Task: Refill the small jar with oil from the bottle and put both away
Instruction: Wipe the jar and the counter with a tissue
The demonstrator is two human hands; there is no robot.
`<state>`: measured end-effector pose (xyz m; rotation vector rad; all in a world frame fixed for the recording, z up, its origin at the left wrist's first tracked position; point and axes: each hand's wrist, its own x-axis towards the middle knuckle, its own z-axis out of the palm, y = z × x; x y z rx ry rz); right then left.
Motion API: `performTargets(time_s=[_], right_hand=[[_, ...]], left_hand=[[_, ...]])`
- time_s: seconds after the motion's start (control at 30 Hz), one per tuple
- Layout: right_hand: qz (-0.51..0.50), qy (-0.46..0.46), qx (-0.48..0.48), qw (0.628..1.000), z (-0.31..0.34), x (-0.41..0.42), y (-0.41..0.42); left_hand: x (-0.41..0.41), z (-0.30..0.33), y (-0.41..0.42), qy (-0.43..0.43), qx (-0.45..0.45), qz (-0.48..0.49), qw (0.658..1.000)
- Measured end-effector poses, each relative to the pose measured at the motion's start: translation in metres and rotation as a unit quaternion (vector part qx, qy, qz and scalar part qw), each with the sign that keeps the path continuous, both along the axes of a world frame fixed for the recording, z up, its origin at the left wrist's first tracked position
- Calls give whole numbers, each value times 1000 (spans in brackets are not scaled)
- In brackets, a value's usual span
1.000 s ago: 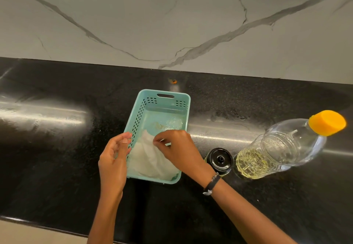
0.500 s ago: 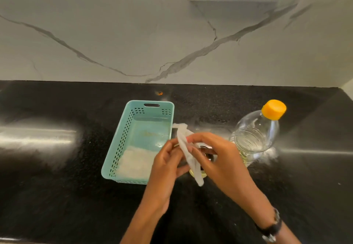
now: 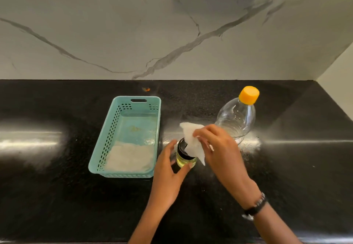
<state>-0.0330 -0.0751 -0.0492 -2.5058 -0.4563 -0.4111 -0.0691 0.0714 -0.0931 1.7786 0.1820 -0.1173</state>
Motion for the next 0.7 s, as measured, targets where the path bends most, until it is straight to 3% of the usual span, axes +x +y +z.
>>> performTargets(time_s=[0.23, 0.37, 0.5, 0.7], right_hand=[[128, 87, -110, 982, -28, 26, 9], [135, 100, -159, 973, -22, 38, 11], [89, 55, -154, 983, -23, 33, 18], [130, 68, -135, 980, -27, 39, 16]], left_hand=[[34, -13, 4, -27, 85, -68, 994], [39, -17, 6, -43, 92, -71, 992], [39, -24, 6, -75, 117, -73, 988], [40, -27, 6, -93, 108, -69, 987]])
